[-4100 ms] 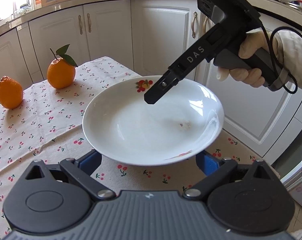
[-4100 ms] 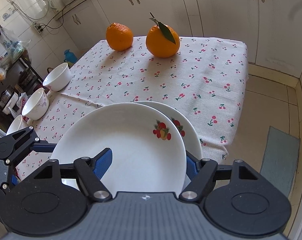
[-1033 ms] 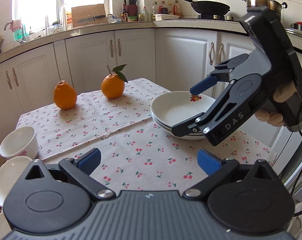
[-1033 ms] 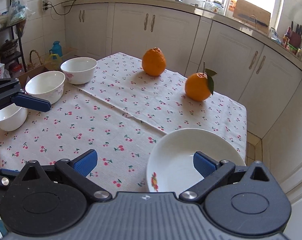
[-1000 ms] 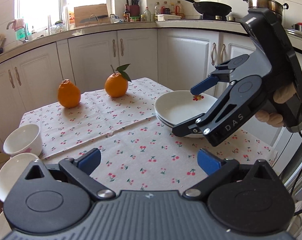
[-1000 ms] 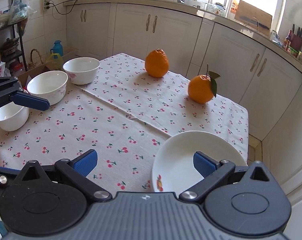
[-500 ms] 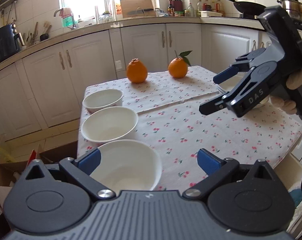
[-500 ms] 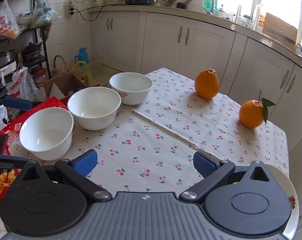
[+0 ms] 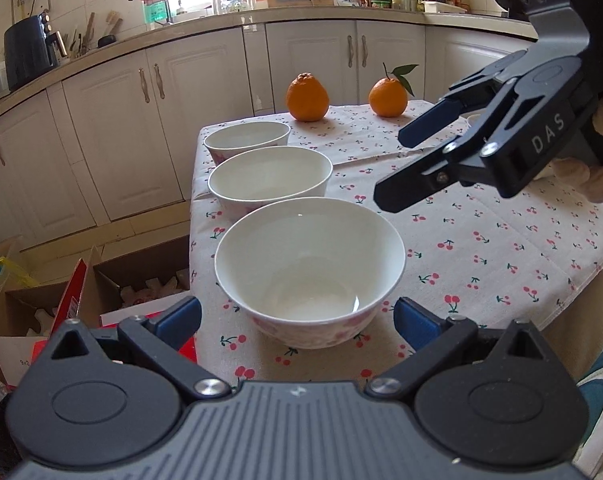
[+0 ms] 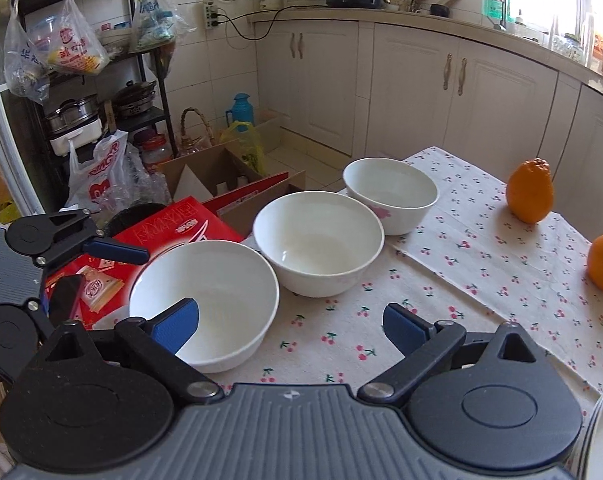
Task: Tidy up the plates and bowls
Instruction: 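Withdraw the right gripper from the stack and move it to the white bowls, then grasp the rim of a white floral bowl with the right gripper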
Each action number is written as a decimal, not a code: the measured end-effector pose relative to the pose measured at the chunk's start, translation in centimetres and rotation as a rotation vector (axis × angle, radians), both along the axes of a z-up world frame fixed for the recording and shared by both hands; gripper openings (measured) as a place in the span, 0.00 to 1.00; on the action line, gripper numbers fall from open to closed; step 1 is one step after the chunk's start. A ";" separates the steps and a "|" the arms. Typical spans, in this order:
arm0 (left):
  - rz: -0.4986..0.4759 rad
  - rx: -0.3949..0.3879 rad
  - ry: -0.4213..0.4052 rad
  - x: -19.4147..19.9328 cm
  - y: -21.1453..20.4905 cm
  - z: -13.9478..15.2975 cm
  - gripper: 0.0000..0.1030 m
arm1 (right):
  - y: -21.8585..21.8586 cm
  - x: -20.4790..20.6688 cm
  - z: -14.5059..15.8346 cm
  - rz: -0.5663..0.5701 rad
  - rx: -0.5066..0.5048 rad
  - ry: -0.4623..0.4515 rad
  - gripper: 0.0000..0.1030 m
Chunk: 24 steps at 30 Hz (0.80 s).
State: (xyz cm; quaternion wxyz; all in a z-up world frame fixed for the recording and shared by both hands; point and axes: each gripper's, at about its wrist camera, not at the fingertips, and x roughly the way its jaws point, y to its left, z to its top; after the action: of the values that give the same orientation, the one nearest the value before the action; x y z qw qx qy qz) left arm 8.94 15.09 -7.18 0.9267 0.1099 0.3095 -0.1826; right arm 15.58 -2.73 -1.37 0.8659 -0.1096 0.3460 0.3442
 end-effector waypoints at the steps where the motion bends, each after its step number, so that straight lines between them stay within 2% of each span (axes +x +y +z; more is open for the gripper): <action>1: -0.005 -0.002 0.002 0.1 0.0 -0.1 0.99 | 0.3 0.2 -0.2 0.009 0.007 0.015 0.94; 10: -0.049 -0.023 0.015 0.7 -0.2 -0.5 0.93 | 1.9 2.1 -1.9 0.054 0.050 0.137 0.69; 12: -0.055 -0.024 0.020 0.8 -0.3 -0.6 0.88 | 2.1 2.4 -2.1 0.060 0.058 0.152 0.67; 18: -0.053 -0.033 0.027 1.0 -0.1 -0.6 0.85 | 2.5 3.0 -2.6 0.076 0.070 0.183 0.57; 24: -0.055 -0.031 0.028 1.1 -0.1 -0.6 0.85 | 2.7 3.0 -2.9 0.098 0.102 0.212 0.56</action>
State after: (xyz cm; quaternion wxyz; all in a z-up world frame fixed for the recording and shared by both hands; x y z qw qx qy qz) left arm 10.03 15.01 -7.77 0.9185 0.1013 0.3165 -0.2145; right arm 18.61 -0.06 -4.27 0.8113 -0.0451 0.4117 0.4127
